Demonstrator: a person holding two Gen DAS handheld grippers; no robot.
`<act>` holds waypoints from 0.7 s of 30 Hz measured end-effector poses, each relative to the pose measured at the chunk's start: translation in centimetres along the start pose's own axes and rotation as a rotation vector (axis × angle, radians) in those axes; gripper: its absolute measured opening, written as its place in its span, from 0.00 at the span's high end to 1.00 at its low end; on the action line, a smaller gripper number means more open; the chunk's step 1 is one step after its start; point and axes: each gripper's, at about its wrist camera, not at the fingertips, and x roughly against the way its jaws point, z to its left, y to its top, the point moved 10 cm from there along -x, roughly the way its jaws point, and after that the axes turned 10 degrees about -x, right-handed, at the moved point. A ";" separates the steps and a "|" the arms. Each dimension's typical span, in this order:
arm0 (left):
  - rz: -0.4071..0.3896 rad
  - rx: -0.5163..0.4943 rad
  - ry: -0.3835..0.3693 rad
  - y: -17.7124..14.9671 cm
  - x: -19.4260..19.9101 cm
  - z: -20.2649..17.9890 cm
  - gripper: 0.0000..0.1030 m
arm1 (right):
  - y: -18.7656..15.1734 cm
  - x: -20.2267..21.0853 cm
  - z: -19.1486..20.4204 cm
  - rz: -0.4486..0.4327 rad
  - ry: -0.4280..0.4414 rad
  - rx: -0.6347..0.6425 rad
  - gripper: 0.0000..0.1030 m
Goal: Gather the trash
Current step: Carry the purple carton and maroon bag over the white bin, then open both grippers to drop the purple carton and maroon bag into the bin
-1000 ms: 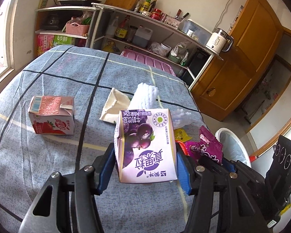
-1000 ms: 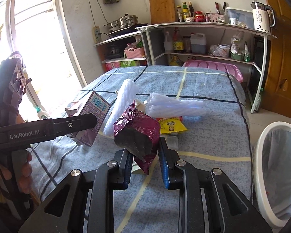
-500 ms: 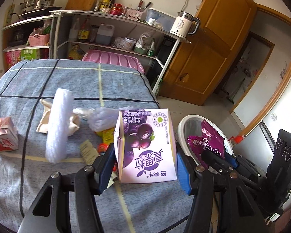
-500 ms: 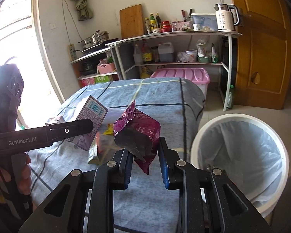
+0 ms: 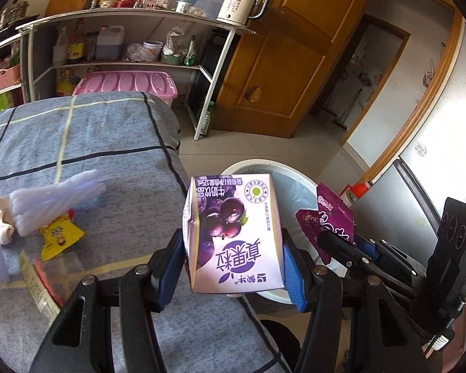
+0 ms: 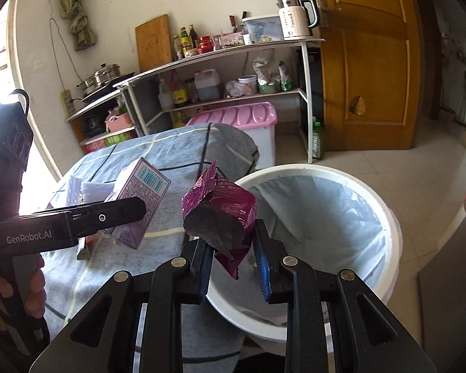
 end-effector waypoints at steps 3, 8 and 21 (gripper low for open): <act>0.020 -0.027 -0.016 0.2 -1.4 -1.4 0.42 | 0.1 -0.1 -1.7 0.003 -0.035 -0.014 0.75; 0.056 -0.054 -0.033 0.1 -3.5 -3.2 0.42 | -0.2 -1.1 -4.8 0.031 -0.101 -0.045 0.75; 0.127 -0.068 -0.041 -0.4 -6.7 -4.5 0.42 | -1.5 -4.1 -9.1 0.138 -0.185 -0.101 0.69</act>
